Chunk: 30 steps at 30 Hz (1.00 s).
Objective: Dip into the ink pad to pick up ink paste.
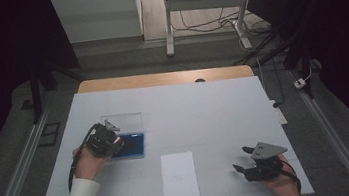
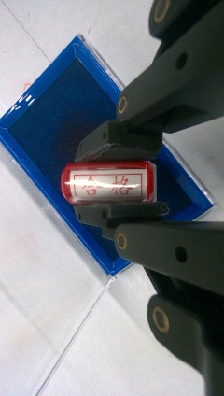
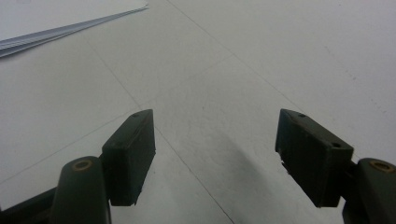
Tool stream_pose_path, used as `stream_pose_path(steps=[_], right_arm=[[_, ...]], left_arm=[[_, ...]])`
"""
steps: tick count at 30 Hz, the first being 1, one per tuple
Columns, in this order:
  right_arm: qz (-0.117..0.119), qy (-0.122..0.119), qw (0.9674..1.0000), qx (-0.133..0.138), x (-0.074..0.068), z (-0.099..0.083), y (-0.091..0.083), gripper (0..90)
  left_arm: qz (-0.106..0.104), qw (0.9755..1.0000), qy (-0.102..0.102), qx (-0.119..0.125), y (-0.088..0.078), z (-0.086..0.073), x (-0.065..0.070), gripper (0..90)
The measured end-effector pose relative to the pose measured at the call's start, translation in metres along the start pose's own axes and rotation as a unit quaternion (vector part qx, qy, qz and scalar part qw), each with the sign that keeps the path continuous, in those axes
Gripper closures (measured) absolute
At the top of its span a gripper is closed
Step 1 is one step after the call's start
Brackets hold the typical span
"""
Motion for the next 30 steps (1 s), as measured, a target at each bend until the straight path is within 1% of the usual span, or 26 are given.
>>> stream_pose_path(steps=[7, 10, 12, 14, 15, 16, 18, 20, 25, 28, 30], right_arm=[[-0.001, 0.0, 1.0, 0.001, 0.0, 0.0, -0.001, 28.1], [-0.002, -0.001, 1.0, 0.0, 0.001, 0.0, -0.001, 28.1], [-0.002, 0.0, 1.0, 0.001, 0.001, 0.0, -0.001, 28.1], [-0.006, -0.001, 1.0, 0.0, 0.002, 0.0, -0.002, 28.0], [-0.004, 0.0, 1.0, 0.001, 0.003, 0.0, -0.002, 28.1], [-0.004, 0.001, 1.0, 0.003, 0.003, 0.0, -0.003, 28.1], [-0.005, 0.003, 1.0, 0.005, 0.003, 0.0, -0.003, 28.0], [-0.007, 0.004, 1.0, 0.005, 0.004, 0.0, -0.004, 28.0], [-0.006, 0.003, 1.0, 0.006, 0.004, 0.0, -0.004, 28.0], [-0.006, 0.002, 1.0, 0.005, 0.004, 0.0, -0.004, 28.0], [-0.007, 0.003, 0.9999, 0.006, 0.004, 0.0, -0.004, 28.0]], left_arm=[[0.003, 1.0, 0.002, 0.001, 0.0, 0.0, 0.001, 71.2], [0.005, 1.0, 0.008, -0.001, 0.0, 0.001, 0.001, 71.1], [0.0, 1.0, 0.003, 0.003, -0.001, 0.0, 0.0, 71.0], [-0.008, 0.9999, -0.002, 0.012, -0.003, 0.0, -0.003, 70.9], [-0.013, 0.9997, -0.007, 0.018, -0.005, 0.0, -0.004, 70.7], [-0.015, 0.9997, -0.009, 0.017, -0.005, 0.0, -0.005, 70.7], [-0.011, 0.9997, -0.008, 0.018, -0.005, 0.001, -0.004, 70.6], [0.003, 0.9998, -0.002, 0.022, -0.007, 0.004, -0.002, 70.7], [-0.003, 0.9992, -0.006, 0.04, -0.014, 0.007, -0.001, 70.6], [-0.011, 0.9982, -0.013, 0.057, -0.021, 0.008, -0.003, 70.6], [-0.017, 0.9977, -0.014, 0.064, -0.025, 0.008, -0.003, 70.6]])
Point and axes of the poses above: each handheld gripper's, and its own axes: y roughly forward along the jaws, z roughly out of its top, x roughly to its right, the point moved 5 cm from there along y, roughly forward along the jaws, and after that the axes turned 5 degrees about y, right-handed, at the moved point
